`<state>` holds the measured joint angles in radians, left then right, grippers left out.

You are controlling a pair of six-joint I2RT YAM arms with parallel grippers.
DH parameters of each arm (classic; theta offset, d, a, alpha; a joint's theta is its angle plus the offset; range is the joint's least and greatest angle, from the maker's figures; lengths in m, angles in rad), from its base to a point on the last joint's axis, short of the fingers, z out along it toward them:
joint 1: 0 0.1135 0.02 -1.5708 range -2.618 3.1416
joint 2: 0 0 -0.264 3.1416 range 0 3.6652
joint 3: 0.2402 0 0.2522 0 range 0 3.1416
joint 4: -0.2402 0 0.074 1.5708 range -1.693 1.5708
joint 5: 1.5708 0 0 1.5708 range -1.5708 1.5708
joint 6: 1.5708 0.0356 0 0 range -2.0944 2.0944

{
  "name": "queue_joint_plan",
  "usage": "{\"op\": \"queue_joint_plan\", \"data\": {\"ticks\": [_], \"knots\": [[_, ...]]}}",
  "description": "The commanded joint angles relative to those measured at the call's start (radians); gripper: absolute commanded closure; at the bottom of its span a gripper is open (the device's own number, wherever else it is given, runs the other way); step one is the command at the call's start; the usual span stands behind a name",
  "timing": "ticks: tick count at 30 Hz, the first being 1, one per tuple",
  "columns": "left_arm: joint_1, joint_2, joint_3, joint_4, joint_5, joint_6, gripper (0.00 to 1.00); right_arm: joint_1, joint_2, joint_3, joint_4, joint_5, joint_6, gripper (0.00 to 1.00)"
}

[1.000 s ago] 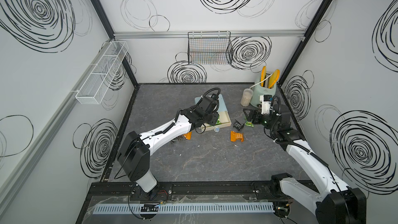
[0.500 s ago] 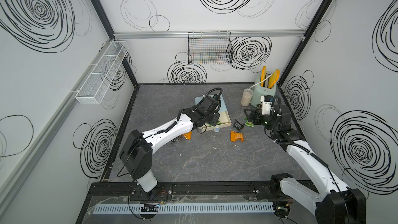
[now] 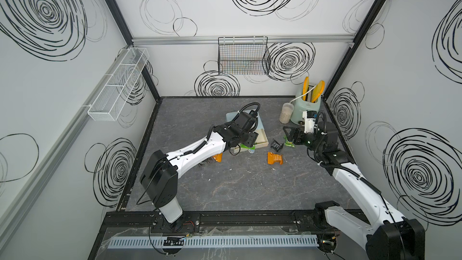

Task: Place the cookies into the drawer by color
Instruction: Place the cookie in the drawer.

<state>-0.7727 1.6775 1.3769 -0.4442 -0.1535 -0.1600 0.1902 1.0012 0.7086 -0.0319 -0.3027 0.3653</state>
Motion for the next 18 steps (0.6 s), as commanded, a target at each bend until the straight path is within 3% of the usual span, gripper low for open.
{"op": "queue_joint_plan", "data": {"ticks": [1, 5, 13, 18], "knots": [[-0.004, -0.020, 0.023, 0.008, -0.025, 0.013, 0.34, -0.006, -0.014, -0.011, -0.004, 0.001, -0.011, 0.25], [-0.004, -0.018, 0.024, -0.002, -0.031, 0.016, 0.43, -0.006, -0.013, -0.010, -0.003, 0.001, -0.011, 0.25], [-0.004, -0.026, 0.017, 0.008, 0.080, 0.038, 0.58, -0.008, -0.016, -0.015, -0.005, 0.004, -0.010, 0.25], [0.001, -0.023, 0.017, 0.025, 0.138, 0.042, 0.57, -0.008, -0.019, -0.017, -0.007, 0.004, -0.009, 0.25]]}}
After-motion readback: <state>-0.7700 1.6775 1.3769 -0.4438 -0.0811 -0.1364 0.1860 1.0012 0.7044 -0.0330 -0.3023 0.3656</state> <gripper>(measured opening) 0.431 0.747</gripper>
